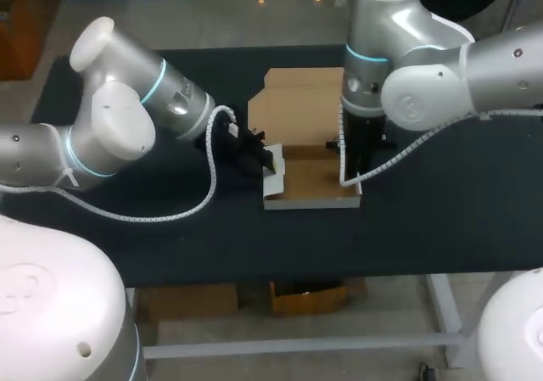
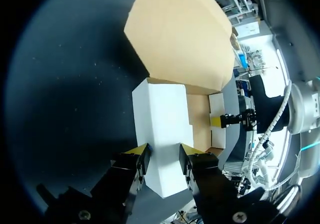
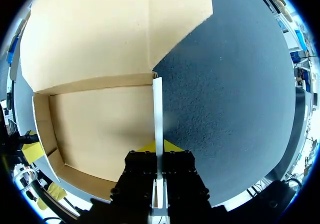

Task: Assemble the packaging by folding the flat box into shape, placing the metal phone stand inside, and closing the box properly

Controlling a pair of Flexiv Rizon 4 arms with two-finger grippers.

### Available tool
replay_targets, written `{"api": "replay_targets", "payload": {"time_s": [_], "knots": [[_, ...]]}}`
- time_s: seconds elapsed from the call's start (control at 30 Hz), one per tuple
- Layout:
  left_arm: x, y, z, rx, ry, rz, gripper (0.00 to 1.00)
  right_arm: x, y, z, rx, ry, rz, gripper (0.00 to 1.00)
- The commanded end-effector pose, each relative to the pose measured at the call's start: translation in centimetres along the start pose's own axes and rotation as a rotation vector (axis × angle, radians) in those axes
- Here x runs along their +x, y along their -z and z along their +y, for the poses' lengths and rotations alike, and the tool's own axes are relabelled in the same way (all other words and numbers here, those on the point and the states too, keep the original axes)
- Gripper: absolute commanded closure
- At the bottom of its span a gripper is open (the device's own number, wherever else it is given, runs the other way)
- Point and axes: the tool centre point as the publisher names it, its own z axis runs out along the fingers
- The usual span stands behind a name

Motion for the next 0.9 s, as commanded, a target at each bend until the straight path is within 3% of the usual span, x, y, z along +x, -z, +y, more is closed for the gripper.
{"api": "replay_targets", "payload": {"time_s": [0.03,0.9], "knots": [[0.5,-0.7,-0.2,0.003,0.012,-0.081,0.61,0.1,0.1,0.0,0.003,0.0,-0.002,1.0],[-0.4,-3.2,-0.4,0.04,0.079,-0.51,0.72,0.1,0.1,0.0,0.003,0.0,-0.002,1.0]]}}
